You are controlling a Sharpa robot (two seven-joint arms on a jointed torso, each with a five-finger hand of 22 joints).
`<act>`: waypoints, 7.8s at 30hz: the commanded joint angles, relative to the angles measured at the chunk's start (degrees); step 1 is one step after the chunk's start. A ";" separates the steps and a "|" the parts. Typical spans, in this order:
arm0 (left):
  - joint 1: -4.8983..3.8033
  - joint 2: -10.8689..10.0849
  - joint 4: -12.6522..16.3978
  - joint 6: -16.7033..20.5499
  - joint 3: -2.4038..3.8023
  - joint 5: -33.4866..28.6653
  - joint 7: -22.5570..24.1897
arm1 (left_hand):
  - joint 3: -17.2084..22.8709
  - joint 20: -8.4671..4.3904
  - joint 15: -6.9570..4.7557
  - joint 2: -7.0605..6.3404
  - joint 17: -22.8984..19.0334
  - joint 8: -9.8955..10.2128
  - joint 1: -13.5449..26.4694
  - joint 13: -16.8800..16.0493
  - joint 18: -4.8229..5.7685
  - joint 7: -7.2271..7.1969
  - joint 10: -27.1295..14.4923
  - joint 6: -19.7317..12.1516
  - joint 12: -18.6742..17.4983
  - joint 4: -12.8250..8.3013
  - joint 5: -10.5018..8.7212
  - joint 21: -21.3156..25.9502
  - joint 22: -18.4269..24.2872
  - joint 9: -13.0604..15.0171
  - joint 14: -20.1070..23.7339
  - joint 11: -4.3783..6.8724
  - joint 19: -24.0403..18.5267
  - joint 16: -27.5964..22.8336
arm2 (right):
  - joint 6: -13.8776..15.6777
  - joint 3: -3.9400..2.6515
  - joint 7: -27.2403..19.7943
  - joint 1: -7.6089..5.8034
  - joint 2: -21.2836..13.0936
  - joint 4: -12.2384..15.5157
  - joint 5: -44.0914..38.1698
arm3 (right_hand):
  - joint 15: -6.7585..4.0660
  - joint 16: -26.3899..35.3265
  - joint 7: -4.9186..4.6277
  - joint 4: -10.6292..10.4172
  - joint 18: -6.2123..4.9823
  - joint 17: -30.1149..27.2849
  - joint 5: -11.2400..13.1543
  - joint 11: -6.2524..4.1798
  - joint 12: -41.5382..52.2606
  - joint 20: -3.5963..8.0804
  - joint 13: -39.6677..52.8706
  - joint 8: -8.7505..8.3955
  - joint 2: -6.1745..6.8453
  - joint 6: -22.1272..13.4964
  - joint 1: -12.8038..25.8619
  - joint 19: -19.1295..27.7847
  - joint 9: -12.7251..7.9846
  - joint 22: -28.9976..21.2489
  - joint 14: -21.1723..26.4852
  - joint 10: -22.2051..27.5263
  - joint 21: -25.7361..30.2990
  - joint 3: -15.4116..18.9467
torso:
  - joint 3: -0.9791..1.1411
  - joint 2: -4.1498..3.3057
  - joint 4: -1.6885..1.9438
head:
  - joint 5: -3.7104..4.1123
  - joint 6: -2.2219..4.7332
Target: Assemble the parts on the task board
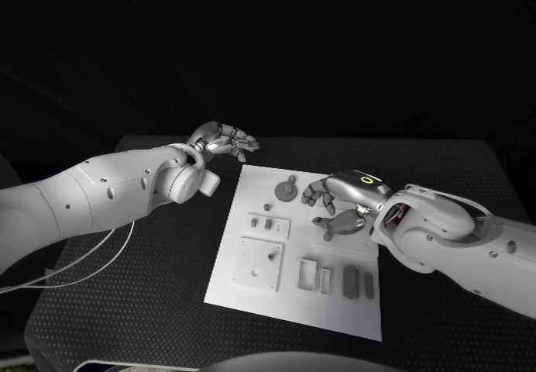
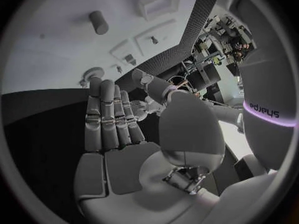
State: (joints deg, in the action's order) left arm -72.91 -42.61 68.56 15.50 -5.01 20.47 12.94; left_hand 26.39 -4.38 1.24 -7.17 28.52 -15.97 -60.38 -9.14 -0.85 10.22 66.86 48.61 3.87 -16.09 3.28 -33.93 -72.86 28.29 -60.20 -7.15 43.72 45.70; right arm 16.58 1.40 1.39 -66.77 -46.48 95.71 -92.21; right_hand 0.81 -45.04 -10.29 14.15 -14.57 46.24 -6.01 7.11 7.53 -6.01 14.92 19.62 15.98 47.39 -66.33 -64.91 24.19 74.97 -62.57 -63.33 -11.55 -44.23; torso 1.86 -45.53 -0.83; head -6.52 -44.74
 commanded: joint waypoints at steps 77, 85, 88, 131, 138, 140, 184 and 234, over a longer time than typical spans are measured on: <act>-0.05 -0.10 -0.59 -0.96 -0.03 -0.32 0.47 | -0.18 -0.05 -0.02 0.20 0.30 -0.22 -0.21 0.25 -0.24 0.04 -0.17 -0.49 0.11 0.44 -0.31 0.38 -0.24 -0.12 0.51 -0.14 0.56 0.08 | -6.44 3.01 2.16 1.88 1.02 -4.84 -10.17 | -4.27 -9.84 4.55 -1.24 -0.43 -3.96 3.24 -5.13 3.58 2.51 4.13 5.23 -4.76 11.72 0.17 -4.53 0.67 1.52 -2.20 -13.85 -6.70 -4.90 | -0.05 -0.07 0.13 | 0.91 -0.12; -0.05 -0.06 -0.71 -0.99 -0.03 -0.32 0.48 | -0.20 -0.05 -0.02 0.19 0.36 -0.10 -0.16 0.31 -0.24 0.14 -0.19 -0.74 0.10 0.47 -0.31 0.41 -0.29 -0.19 0.49 -0.15 0.60 0.07 | -4.78 2.99 1.82 1.88 0.58 -4.28 -8.33 | -4.49 -10.65 4.65 -0.72 -0.43 -3.83 3.24 -5.30 3.85 2.72 5.16 5.39 -5.18 11.84 0.79 -4.43 1.22 1.50 -2.08 -13.99 -7.99 -5.36 | 0.00 -0.09 0.13 | 0.87 -0.13; -0.05 -0.05 -0.79 -0.97 -0.03 -0.32 0.48 | -0.20 -0.05 -0.02 0.20 0.36 -0.09 -0.16 0.32 -0.24 0.15 -0.20 -0.76 0.10 0.47 -0.31 0.42 -0.29 -0.20 0.49 -0.15 0.60 0.07 | -4.66 2.95 1.74 1.88 0.28 -3.98 -7.66 | -4.53 -10.78 4.67 -0.60 -0.43 -3.83 3.24 -5.33 3.89 2.76 5.36 5.43 -5.24 11.87 0.86 -4.40 1.33 1.49 -2.08 -14.00 -8.23 -5.45 | 0.00 -0.08 0.12 | 0.84 -0.07; -0.06 1.08 -1.59 -0.97 -0.02 -0.33 0.52 | -0.20 -0.05 -0.01 0.20 0.47 -0.10 -0.16 0.43 -0.24 0.21 -0.20 -0.86 0.11 0.49 -0.31 0.53 -0.39 -0.23 0.50 -0.15 0.63 0.02 | -6.69 0.34 1.43 4.75 12.20 -2.93 -2.23 | -4.57 -11.34 4.60 0.60 -0.43 -4.14 3.24 -5.32 3.86 2.83 6.90 5.33 -6.15 11.49 1.71 -3.67 2.18 1.39 -1.74 -13.55 -9.77 -5.39 | -0.16 -0.11 0.23 | -1.13 -0.15; -0.07 1.30 -1.45 -0.98 -0.02 -0.33 0.48 | -0.20 -0.05 -0.01 0.20 0.49 -0.13 -0.16 0.45 -0.24 0.20 -0.20 -0.84 0.11 0.50 -0.31 0.55 -0.41 -0.23 0.51 -0.16 0.63 0.01 | -6.12 0.50 1.48 6.74 15.58 -4.21 -5.43 | -4.56 -11.39 4.60 0.92 -0.43 -4.23 3.24 -5.32 3.86 2.84 7.12 5.32 -6.31 11.47 1.77 -3.60 2.31 1.38 -1.74 -13.50 -9.96 -5.36 | -0.17 -0.14 0.25 | -1.83 -0.38; -0.07 1.35 -1.39 -1.02 -0.02 -0.33 0.46 | -0.20 -0.05 -0.01 0.19 0.49 -0.13 -0.16 0.46 -0.24 0.20 -0.20 -0.84 0.11 0.50 -0.31 0.55 -0.41 -0.23 0.52 -0.16 0.63 0.00 | -6.09 0.71 1.42 7.04 16.32 -4.58 -6.01 | -4.57 -11.41 4.60 0.99 -0.43 -4.26 3.24 -5.32 3.86 2.84 7.18 5.32 -6.34 11.47 1.78 -3.60 2.34 1.38 -1.74 -13.50 -10.02 -5.35 | -0.14 -0.12 0.22 | -1.94 -0.45; -0.08 1.64 -1.21 -1.25 -0.02 -0.34 0.31 | -0.20 -0.03 0.01 0.21 0.60 -0.18 -0.07 0.59 -0.23 0.20 -0.25 -0.88 0.09 0.60 -0.31 0.70 -0.51 -0.26 0.55 -0.18 0.65 -0.07 | -6.36 2.90 2.28 8.71 18.56 -7.88 -10.86 | -4.62 -11.62 4.64 1.58 -0.43 -4.48 3.24 -5.38 3.90 2.89 7.80 5.32 -6.45 11.55 1.96 -3.54 2.69 1.36 -1.86 -13.52 -10.59 -5.43 | -0.02 -0.07 0.07 | -2.86 -1.73; -0.08 1.61 -1.21 -1.79 -0.02 -0.34 -0.17 | -0.20 0.00 0.05 0.19 0.70 -0.29 -0.03 0.73 -0.22 0.17 -0.32 -0.83 0.07 0.65 -0.31 0.85 -0.61 -0.26 0.61 -0.22 0.64 -0.18 | -7.69 5.28 3.19 8.75 19.68 -7.92 -12.92 | -4.44 -11.56 4.45 1.37 -0.43 -4.99 3.07 -5.16 3.51 2.66 8.44 4.87 -5.93 11.17 2.43 -2.87 2.91 1.22 -1.55 -12.91 -10.88 -5.76 | -0.10 -0.07 0.13 | -2.65 -1.86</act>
State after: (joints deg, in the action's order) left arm -72.90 -41.04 67.19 14.71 -5.07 20.47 12.68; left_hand 26.12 -4.39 1.44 -7.17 29.16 -15.97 -60.38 -8.51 -0.85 10.43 66.84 48.00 3.87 -15.81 3.28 -33.26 -73.38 28.11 -60.00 -7.15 44.14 45.70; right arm 11.39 5.98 5.34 -58.82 -26.94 87.97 -106.13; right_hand -3.55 -56.58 -5.63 15.68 -14.39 41.34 -2.82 1.95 11.30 -3.47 23.34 24.76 9.88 58.68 -64.33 -68.23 26.64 75.13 -64.44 -76.68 -22.83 -49.72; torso 1.77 -45.59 -0.71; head -9.18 -46.58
